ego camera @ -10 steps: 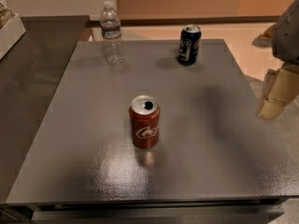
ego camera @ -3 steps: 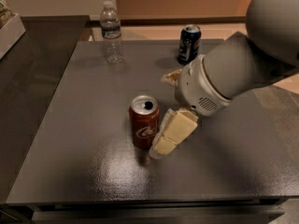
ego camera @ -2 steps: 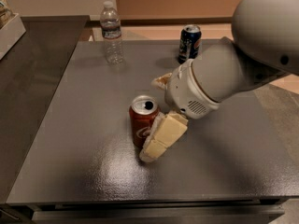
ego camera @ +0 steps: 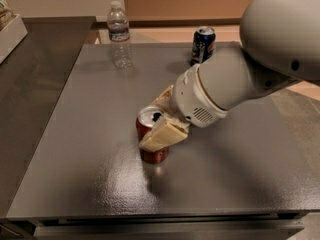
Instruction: Move coke can near pepsi can
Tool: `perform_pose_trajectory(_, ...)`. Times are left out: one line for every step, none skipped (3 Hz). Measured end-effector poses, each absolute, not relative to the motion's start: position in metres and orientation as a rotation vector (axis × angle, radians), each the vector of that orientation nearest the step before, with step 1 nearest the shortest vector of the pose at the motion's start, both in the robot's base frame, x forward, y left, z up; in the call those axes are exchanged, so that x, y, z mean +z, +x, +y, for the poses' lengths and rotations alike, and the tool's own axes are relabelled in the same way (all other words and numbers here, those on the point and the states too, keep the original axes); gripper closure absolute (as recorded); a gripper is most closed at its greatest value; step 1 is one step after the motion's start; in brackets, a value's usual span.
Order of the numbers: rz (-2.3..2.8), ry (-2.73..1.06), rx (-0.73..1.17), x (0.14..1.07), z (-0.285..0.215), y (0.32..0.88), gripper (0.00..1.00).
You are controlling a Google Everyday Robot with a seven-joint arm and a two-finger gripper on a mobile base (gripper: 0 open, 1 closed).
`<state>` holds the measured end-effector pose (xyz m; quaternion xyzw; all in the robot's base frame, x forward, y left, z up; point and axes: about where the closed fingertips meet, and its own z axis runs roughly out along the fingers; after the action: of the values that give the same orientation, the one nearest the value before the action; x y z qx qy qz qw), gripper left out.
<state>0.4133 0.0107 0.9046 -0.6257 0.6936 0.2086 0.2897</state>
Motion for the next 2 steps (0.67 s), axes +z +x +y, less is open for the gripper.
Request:
perform_pose_trajectory(1.877, -1.61, 0.531, 0.911, 0.0, 0.42, 0.64)
perform_pose_trajectory(1.939, -1.488, 0.453, 0.923, -0.032, 0.443, 0.88)
